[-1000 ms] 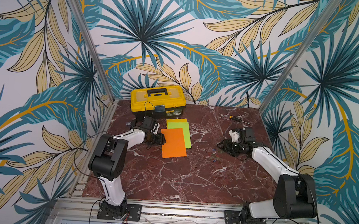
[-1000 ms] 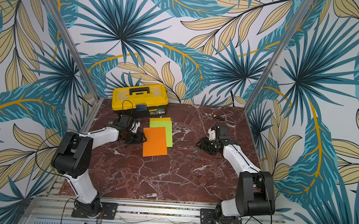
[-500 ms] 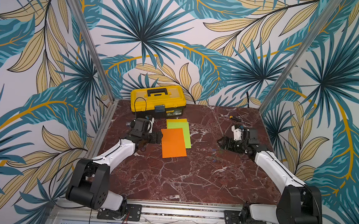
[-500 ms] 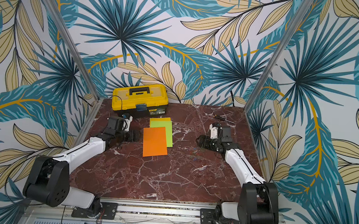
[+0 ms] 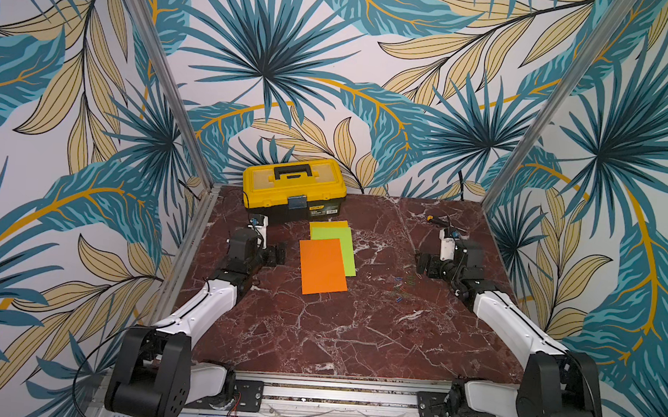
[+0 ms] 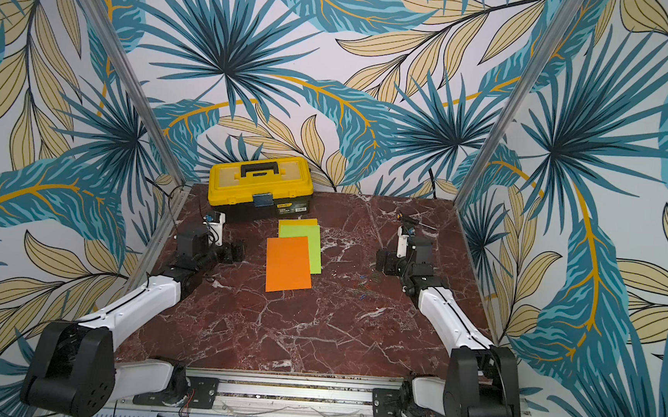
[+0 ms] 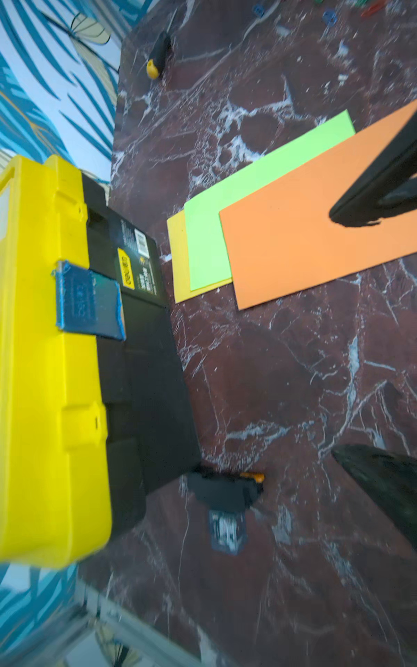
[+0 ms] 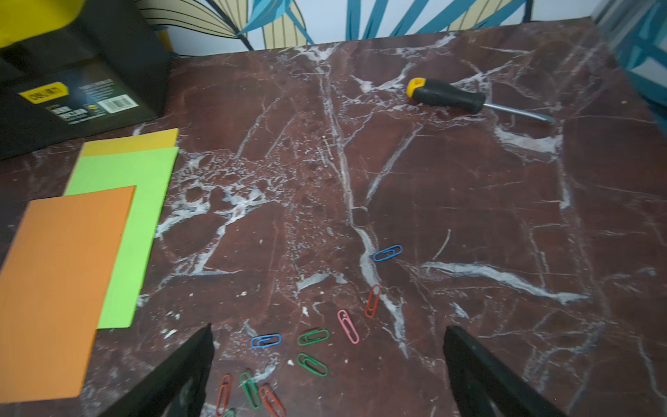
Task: Unclip the paperclips from the documents
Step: Reset both arms
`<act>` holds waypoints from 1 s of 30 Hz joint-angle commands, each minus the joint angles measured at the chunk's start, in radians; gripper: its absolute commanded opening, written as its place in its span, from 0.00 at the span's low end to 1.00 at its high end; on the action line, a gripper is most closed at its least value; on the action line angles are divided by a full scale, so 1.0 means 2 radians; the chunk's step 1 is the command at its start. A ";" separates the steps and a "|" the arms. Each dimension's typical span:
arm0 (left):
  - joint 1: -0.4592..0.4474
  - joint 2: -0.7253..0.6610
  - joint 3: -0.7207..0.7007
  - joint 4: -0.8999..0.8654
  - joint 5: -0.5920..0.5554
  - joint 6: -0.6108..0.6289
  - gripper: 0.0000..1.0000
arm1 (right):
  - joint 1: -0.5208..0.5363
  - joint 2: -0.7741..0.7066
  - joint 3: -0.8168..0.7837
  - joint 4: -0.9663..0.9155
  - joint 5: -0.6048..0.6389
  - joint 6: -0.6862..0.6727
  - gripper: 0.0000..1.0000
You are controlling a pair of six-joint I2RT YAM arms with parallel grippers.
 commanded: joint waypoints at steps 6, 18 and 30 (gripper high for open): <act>0.021 -0.025 -0.090 0.178 -0.084 0.045 0.94 | -0.004 0.020 -0.087 0.186 0.058 -0.032 0.99; 0.049 0.027 -0.115 0.263 -0.108 0.074 0.92 | -0.010 0.039 -0.151 0.332 0.066 -0.054 0.99; 0.053 0.135 -0.127 0.373 -0.111 0.070 0.92 | -0.020 0.089 -0.201 0.471 0.070 -0.046 1.00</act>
